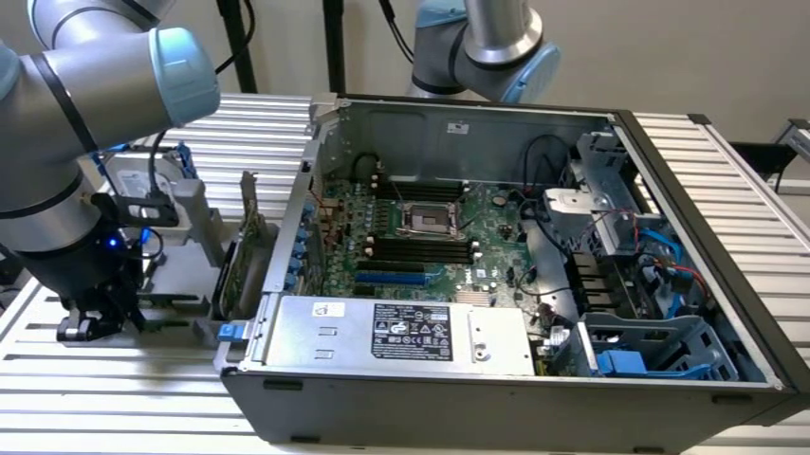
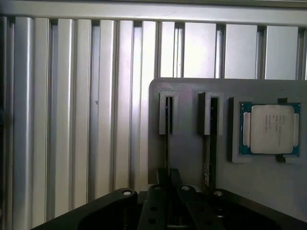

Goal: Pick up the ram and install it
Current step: 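Pick up the ram and move it above insertion slot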

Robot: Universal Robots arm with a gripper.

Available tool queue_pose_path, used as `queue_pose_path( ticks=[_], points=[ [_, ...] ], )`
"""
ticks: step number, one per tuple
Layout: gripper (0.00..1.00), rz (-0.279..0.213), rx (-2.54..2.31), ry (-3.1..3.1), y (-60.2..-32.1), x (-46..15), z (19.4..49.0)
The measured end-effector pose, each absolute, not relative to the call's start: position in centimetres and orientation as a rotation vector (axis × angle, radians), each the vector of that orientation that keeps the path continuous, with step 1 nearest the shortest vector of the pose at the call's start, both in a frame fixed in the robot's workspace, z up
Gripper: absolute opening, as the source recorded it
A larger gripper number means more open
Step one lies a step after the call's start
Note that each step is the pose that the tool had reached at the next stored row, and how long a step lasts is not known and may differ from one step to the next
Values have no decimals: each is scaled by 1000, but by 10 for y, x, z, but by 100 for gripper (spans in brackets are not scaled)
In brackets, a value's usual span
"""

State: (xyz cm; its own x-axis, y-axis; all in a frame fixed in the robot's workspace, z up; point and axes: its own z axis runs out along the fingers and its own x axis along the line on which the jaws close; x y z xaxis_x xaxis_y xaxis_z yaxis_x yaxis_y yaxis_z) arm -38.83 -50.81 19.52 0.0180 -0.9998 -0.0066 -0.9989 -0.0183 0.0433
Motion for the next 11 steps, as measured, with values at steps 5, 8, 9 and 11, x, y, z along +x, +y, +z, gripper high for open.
queue_pose_path(
  ticks=[5, 8, 9, 11],
  points=[
    [14, -55, 2222, -2182, -508, -388, 195],
    [14, -55, 2222, -2182, -508, -388, 195],
    [14, -55, 2222, -2182, -508, -388, 195],
    [14, -55, 2218, -2186, -508, -388, 195]
  ],
)
